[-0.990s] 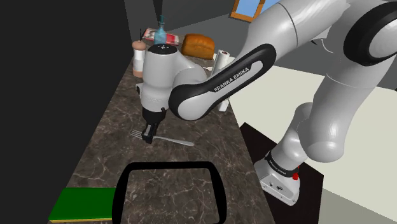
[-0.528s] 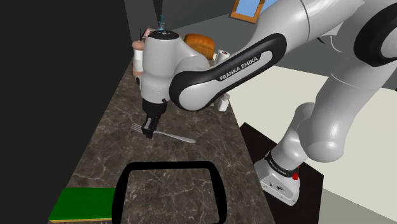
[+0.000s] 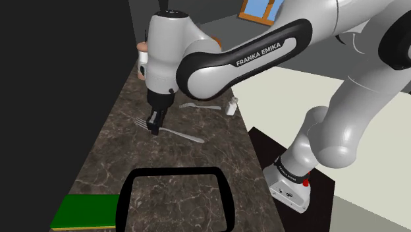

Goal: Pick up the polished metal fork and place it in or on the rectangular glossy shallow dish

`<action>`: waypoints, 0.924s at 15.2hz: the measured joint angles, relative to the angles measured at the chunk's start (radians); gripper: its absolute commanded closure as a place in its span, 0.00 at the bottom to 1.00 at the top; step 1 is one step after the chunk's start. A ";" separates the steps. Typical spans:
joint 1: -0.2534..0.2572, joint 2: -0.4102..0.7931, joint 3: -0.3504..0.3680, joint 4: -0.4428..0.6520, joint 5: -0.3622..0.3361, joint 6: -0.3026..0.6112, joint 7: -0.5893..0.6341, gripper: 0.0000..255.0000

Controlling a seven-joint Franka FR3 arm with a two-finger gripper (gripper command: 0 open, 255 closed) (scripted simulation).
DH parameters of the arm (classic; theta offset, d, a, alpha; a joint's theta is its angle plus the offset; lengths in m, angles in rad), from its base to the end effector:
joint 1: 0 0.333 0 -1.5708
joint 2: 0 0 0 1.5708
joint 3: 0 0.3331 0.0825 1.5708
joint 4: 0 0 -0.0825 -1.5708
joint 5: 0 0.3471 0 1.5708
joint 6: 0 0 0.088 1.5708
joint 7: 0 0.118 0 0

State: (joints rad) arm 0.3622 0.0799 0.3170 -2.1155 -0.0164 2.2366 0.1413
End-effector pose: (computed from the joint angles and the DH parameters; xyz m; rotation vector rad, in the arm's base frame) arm 0.4152 0.3313 0.4102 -2.9969 -0.8395 -0.0574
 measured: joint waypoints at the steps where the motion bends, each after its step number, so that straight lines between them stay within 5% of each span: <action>1: 0.000 -0.007 0.000 0.007 0.003 -0.013 -0.001 1.00; 8: -0.003 -0.047 0.000 0.052 0.019 -0.097 -0.013 1.00; 14: 0.047 -0.142 0.050 -0.048 0.052 -0.086 0.069 1.00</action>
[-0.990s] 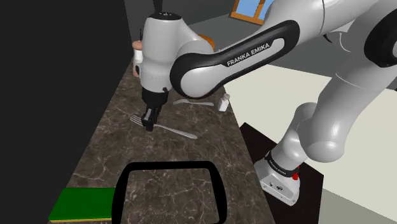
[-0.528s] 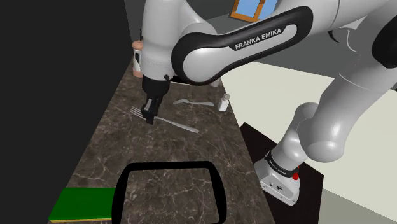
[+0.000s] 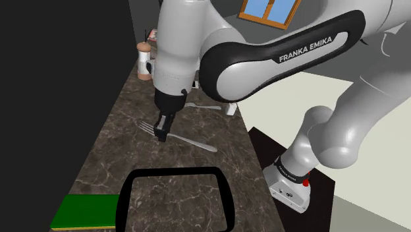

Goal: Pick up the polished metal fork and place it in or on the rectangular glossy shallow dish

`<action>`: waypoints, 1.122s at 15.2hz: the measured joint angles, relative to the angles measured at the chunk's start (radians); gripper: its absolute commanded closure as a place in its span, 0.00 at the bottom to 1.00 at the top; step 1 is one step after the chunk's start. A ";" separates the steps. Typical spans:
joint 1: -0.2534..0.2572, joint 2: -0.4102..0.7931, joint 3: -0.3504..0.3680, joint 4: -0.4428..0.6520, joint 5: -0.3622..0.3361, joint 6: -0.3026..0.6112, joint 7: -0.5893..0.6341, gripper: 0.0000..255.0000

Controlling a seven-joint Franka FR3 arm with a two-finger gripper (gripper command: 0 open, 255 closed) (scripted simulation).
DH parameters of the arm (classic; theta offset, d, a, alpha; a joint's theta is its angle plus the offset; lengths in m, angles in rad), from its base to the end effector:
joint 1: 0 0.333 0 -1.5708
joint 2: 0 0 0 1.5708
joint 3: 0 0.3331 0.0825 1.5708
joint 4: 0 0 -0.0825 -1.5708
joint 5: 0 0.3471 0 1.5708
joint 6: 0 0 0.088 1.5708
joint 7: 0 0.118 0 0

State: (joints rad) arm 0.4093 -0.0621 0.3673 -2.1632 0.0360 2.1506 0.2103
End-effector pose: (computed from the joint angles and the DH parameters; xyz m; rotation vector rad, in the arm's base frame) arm 0.3517 0.3513 0.4506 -2.9965 -0.8408 -0.0564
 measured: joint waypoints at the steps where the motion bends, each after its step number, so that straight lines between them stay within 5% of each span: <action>1: 0.013 -0.013 0.014 -0.015 0.005 0.004 0.024 1.00; 10: 0.120 -0.137 0.131 -0.113 0.072 -0.006 0.207 1.00; 17: 0.130 -0.097 0.161 -0.164 0.058 0.082 0.251 1.00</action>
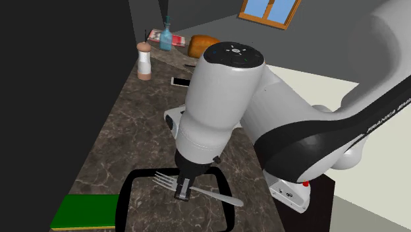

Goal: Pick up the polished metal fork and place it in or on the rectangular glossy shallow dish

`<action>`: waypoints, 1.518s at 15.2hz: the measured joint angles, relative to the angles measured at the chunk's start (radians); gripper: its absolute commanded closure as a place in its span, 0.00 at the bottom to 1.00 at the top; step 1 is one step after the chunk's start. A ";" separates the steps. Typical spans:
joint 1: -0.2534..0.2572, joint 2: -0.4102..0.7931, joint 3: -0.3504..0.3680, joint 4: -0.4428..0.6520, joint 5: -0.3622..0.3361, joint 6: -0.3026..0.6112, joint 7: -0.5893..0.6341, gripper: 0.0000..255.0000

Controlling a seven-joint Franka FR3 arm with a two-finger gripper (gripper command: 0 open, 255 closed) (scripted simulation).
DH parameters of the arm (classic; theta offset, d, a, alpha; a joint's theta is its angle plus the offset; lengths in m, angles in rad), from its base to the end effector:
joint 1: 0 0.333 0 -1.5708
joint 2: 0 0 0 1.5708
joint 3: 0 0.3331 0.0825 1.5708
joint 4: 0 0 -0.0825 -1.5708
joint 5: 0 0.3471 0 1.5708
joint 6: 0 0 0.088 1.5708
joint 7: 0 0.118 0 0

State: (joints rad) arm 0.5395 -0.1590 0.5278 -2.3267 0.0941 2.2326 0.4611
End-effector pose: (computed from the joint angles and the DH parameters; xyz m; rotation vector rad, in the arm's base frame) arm 0.2144 0.4070 0.4258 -2.9973 -0.8397 -0.0561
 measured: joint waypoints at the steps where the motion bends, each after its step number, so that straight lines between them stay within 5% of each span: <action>1: 0.000 0.007 0.002 -0.007 -0.003 0.013 0.003 1.00; 14: -0.005 0.072 0.014 -0.053 -0.040 0.118 0.030 1.00; 15: -0.005 0.072 0.014 -0.053 -0.040 0.118 0.030 0.00; 23: -0.004 0.042 0.009 -0.035 -0.022 0.075 0.017 0.00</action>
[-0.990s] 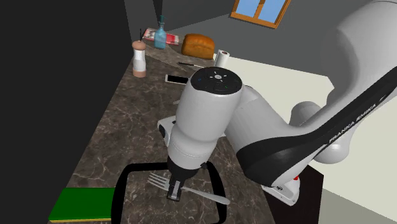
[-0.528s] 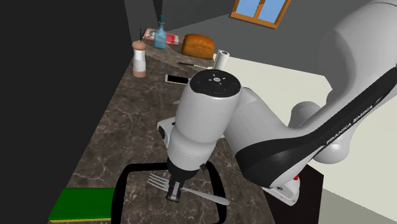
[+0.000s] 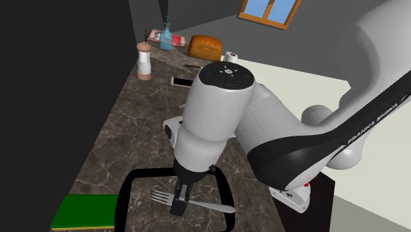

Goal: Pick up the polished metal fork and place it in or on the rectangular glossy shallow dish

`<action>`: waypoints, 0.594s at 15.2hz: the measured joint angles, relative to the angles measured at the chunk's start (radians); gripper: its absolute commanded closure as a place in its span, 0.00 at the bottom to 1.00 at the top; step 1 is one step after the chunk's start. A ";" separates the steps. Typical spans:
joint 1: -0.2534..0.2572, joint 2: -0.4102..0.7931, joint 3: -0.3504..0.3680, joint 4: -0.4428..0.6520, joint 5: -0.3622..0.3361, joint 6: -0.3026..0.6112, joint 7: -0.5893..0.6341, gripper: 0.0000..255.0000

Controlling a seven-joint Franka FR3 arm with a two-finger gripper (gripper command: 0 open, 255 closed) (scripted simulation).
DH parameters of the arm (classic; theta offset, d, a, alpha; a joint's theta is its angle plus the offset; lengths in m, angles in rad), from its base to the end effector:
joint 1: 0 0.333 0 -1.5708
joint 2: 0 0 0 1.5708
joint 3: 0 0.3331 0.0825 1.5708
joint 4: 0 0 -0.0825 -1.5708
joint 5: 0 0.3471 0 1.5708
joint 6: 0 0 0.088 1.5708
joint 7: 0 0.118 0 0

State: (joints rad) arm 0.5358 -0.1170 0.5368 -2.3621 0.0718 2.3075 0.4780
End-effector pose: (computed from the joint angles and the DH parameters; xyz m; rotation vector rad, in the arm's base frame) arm 0.2167 0.4082 0.4012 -2.9965 -0.8390 -0.0587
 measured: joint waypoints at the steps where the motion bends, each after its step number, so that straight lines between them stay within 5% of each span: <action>1: 0.002 -0.021 -0.002 0.013 0.012 -0.031 -0.006 0.00; 9: 0.005 -0.059 -0.012 0.037 0.031 -0.092 -0.024 0.00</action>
